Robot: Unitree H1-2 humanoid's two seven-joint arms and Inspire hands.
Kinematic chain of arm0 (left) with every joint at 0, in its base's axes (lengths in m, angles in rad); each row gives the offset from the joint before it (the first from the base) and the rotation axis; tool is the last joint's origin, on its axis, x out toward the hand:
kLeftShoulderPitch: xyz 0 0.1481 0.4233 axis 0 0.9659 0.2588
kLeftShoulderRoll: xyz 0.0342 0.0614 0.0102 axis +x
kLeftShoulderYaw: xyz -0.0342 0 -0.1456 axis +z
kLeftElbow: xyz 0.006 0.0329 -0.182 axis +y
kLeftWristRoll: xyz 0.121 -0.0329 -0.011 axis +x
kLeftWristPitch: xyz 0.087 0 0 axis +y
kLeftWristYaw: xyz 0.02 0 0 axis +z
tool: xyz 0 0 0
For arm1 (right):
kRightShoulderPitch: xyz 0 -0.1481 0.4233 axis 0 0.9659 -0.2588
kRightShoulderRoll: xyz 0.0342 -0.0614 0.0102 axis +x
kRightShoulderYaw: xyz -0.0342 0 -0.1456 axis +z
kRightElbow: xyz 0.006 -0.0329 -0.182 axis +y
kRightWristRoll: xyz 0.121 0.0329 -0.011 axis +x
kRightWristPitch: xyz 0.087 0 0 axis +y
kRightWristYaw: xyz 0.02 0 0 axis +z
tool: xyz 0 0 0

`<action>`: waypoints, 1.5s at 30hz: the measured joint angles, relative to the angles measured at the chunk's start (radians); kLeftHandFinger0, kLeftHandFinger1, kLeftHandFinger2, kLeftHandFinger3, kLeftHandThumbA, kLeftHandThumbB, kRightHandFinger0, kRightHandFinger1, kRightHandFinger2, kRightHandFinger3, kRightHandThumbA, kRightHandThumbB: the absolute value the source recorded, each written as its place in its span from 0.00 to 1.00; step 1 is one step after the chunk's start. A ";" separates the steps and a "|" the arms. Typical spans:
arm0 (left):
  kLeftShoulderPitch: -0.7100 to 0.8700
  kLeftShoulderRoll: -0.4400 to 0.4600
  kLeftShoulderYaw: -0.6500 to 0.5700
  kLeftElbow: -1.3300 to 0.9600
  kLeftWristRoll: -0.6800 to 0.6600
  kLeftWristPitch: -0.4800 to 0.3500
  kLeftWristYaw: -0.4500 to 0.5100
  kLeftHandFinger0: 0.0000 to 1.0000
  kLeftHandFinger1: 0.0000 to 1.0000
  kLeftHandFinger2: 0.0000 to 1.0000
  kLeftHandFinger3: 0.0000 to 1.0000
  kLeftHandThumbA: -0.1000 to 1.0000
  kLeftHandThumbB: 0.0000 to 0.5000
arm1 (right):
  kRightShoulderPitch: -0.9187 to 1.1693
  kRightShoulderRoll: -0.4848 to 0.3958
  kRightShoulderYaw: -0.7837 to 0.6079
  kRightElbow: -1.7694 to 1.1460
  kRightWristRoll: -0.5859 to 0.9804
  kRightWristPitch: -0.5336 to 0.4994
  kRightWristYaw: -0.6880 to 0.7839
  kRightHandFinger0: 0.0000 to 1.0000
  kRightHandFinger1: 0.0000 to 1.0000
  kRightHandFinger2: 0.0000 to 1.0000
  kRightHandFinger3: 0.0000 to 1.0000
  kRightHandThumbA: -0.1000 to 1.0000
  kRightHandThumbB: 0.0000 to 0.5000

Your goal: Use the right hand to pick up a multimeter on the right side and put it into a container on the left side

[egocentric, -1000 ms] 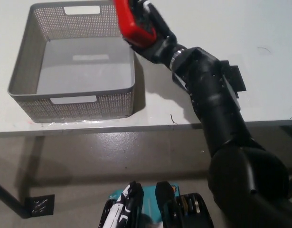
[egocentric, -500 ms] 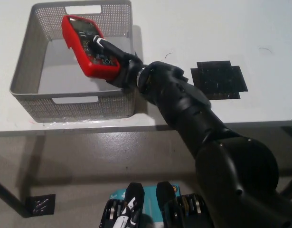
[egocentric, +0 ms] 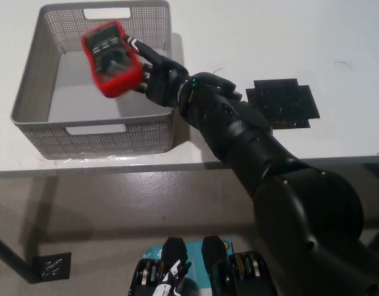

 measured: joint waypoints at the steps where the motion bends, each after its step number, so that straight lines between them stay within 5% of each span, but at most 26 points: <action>1: 0.000 0.000 -0.002 0.000 0.000 0.000 0.000 1.00 1.00 1.00 1.00 1.00 0.97 | -0.002 0.000 0.000 -0.003 0.000 -0.004 0.009 1.00 1.00 1.00 1.00 0.84 1.00; 24: 0.024 0.002 -0.017 0.001 -0.001 0.000 0.006 1.00 1.00 1.00 1.00 1.00 0.96 | -0.113 -0.055 -0.083 -0.290 0.074 -0.024 0.179 1.00 1.00 1.00 1.00 0.86 1.00; 32: 0.026 0.002 -0.015 0.007 -0.004 0.002 0.005 1.00 1.00 1.00 1.00 1.00 0.98 | 0.060 -0.118 -0.059 -0.614 0.087 0.032 0.185 1.00 1.00 1.00 1.00 1.00 0.96; 45: 0.026 0.002 -0.012 0.033 -0.006 0.008 0.004 1.00 1.00 1.00 1.00 1.00 0.94 | 0.500 -0.238 0.055 -1.045 -0.079 0.031 0.181 1.00 1.00 1.00 1.00 1.00 1.00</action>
